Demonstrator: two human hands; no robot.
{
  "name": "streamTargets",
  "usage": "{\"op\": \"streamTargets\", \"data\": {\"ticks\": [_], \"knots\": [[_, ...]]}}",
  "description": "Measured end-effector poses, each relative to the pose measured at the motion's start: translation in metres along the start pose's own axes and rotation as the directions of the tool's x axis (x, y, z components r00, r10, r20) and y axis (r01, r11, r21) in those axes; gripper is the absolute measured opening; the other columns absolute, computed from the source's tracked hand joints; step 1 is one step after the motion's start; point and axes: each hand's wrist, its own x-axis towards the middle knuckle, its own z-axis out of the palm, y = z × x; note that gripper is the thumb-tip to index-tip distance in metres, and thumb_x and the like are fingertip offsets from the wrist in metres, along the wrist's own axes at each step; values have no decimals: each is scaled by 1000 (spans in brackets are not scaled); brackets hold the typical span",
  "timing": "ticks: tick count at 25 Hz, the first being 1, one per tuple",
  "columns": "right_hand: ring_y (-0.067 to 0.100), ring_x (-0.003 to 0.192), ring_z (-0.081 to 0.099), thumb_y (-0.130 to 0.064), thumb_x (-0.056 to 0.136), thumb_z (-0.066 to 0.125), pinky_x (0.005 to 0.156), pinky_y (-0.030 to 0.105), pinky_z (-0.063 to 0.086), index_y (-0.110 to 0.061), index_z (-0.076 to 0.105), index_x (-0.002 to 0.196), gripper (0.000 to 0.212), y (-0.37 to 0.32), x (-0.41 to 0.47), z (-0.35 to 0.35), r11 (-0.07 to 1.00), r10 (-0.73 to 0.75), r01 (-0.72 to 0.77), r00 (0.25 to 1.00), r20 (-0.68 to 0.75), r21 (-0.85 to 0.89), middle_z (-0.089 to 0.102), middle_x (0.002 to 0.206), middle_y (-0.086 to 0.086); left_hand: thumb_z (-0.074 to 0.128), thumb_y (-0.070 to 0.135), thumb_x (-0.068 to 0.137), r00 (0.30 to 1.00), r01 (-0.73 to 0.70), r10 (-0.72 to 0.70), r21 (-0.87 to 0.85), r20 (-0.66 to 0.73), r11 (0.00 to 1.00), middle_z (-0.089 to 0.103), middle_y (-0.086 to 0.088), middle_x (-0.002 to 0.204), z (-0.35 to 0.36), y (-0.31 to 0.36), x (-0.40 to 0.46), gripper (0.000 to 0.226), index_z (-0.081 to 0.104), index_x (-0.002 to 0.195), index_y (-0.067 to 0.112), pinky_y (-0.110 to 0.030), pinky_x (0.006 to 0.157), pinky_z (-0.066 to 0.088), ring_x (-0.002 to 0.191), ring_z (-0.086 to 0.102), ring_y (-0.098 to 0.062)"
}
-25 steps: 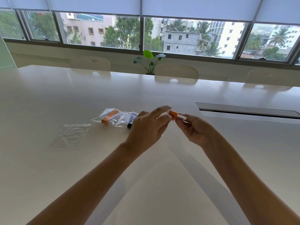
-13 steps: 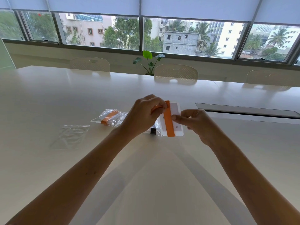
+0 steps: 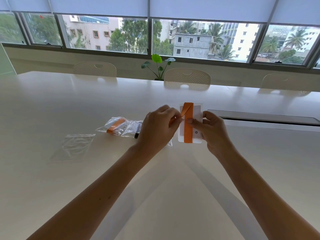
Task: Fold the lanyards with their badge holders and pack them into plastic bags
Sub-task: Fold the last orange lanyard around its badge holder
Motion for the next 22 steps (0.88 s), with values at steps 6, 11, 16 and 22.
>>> {"op": "streamTargets", "data": {"ticks": [6, 11, 16, 22], "knots": [[18, 70, 69, -4, 79, 69, 61, 33, 58, -11, 60, 83, 12, 3, 3, -4, 982, 88, -85, 996, -12, 171, 68, 81, 3, 65, 15, 87, 997, -79, 79, 147, 9, 986, 63, -5, 86, 10, 13, -22, 6, 64, 90, 10, -36, 63, 54, 70, 63, -22], [15, 59, 68, 2, 83, 62, 51, 28, 56, -5, 58, 83, 8, 6, 0, -1, 947, 163, -172, 985, 58, 270, 66, 72, 7, 58, 22, 92, 985, -158, 148, 116, 88, 981, 62, -4, 90, 21, 8, -37, 14, 64, 93, 9, -30, 66, 53, 76, 60, -21], [18, 65, 68, -2, 84, 63, 53, 31, 58, -5, 59, 87, 6, 10, 0, 0, 954, 189, -195, 981, 51, 228, 64, 80, 10, 66, 23, 88, 988, -73, 80, -57, 135, 996, 62, -3, 97, 21, -1, -39, 18, 66, 99, 10, -27, 72, 52, 84, 59, -19], [15, 61, 70, -7, 88, 60, 49, 30, 55, -5, 59, 93, 5, 15, -1, 4, 931, 222, -251, 966, 136, 264, 66, 82, 10, 64, 14, 88, 976, -132, 138, -46, 171, 990, 61, -8, 106, 21, -6, -44, 13, 67, 98, 7, -36, 78, 55, 90, 62, -24]]}}
